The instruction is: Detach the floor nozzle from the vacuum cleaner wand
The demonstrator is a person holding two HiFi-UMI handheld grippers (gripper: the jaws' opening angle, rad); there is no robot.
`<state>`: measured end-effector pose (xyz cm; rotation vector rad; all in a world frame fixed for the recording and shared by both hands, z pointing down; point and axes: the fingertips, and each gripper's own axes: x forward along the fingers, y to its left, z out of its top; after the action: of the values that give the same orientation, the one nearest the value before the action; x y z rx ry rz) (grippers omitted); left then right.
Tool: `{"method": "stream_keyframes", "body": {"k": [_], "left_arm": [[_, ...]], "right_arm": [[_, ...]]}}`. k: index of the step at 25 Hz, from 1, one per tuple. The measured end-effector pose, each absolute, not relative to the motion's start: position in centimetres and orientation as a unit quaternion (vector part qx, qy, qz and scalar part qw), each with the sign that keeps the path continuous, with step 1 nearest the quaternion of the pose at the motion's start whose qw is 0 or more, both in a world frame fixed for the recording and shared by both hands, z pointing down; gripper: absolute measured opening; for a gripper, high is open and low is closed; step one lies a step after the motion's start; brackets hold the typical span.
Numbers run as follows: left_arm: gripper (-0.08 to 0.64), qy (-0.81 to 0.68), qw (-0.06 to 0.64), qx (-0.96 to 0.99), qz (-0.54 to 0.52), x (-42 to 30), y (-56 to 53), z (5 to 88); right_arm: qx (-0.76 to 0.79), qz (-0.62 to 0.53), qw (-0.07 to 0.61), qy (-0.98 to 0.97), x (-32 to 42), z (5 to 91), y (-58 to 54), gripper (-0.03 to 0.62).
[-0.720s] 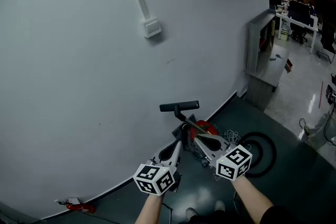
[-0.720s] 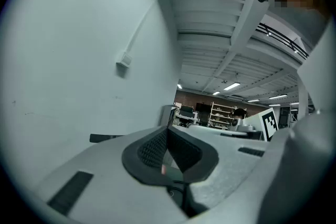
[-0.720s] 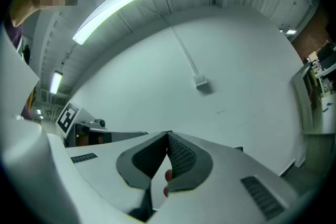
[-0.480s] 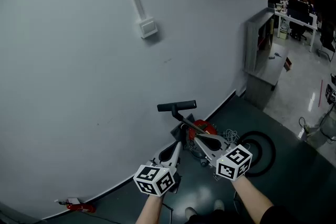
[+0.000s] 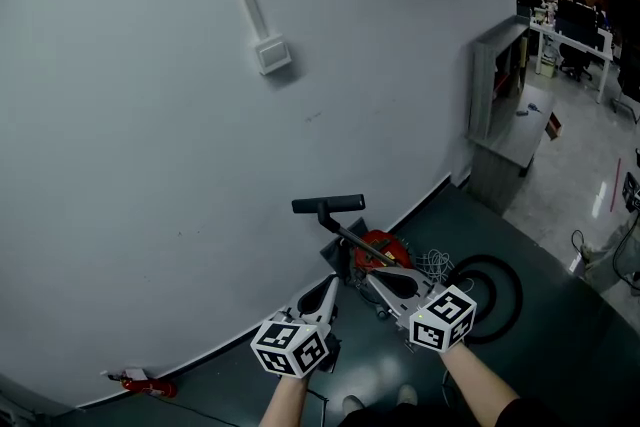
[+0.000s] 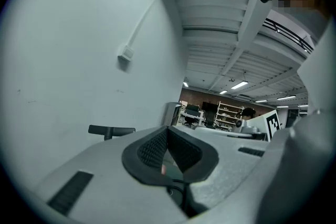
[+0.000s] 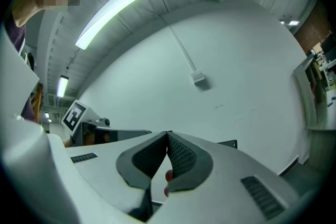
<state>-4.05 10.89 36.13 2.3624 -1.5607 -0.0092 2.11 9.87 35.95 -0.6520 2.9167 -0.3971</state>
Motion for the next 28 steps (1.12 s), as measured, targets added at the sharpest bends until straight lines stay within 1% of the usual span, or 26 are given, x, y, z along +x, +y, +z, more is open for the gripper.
{"method": "stream_keyframes", "body": {"k": [5, 14, 28], "left_arm": [[0.005, -0.556, 0.159, 0.816, 0.0, -3.6, 10.3, 37.1], [0.006, -0.558, 0.172, 0.812, 0.006, -5.3, 6.3, 39.0], [0.005, -0.539, 0.206, 0.817, 0.017, -10.0, -1.3, 42.3]], "right_arm": [[-0.211, -0.141, 0.063, 0.965, 3.0, 36.8, 8.7, 0.018], [-0.219, -0.157, 0.056, 0.961, 1.9, 39.1, 5.5, 0.018], [-0.239, -0.192, 0.046, 0.951, -3.0, 42.1, -1.9, 0.018]]}}
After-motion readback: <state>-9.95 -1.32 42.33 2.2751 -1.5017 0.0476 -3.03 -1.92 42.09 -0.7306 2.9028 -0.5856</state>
